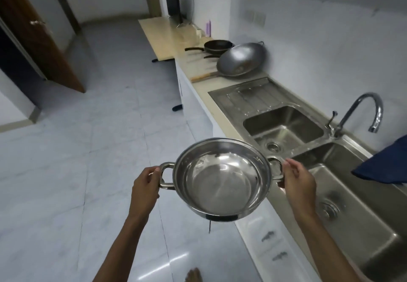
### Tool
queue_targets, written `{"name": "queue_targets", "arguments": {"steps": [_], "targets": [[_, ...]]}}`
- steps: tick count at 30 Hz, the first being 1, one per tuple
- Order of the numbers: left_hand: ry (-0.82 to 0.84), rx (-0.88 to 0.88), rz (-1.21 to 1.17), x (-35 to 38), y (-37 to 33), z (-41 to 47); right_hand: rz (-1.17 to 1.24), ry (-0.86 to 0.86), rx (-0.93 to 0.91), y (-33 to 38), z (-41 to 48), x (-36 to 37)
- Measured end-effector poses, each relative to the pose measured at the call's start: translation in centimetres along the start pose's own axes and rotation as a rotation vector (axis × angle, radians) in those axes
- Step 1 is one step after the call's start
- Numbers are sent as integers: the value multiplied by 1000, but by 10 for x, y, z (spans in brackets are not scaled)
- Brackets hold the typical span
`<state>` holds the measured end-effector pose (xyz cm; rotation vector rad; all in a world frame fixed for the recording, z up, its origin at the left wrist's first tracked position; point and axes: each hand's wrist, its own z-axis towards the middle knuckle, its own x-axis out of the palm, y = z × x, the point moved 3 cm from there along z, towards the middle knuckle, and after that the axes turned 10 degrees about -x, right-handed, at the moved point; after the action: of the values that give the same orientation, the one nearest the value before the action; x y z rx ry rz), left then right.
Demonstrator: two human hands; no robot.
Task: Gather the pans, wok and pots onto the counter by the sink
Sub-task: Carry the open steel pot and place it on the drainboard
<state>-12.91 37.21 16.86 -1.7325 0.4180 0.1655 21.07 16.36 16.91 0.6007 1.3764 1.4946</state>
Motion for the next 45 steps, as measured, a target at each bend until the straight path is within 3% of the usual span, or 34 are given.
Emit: {"name": "queue_targets", "arguments": {"steps": [10, 18, 31, 39, 45], "targets": [[116, 38, 42, 10, -51, 200, -15, -44, 91, 4, 104, 131], [253, 23, 109, 97, -75, 362, -91, -93, 178, -58, 216, 206], [640, 53, 212, 351, -195, 556, -291, -341, 343, -92, 393, 203], [1128, -181, 214, 466, -218, 612, -183, -451, 577, -134, 460, 187], [1185, -281, 151, 516, -231, 635, -186, -546, 687, -145, 510, 188]]}}
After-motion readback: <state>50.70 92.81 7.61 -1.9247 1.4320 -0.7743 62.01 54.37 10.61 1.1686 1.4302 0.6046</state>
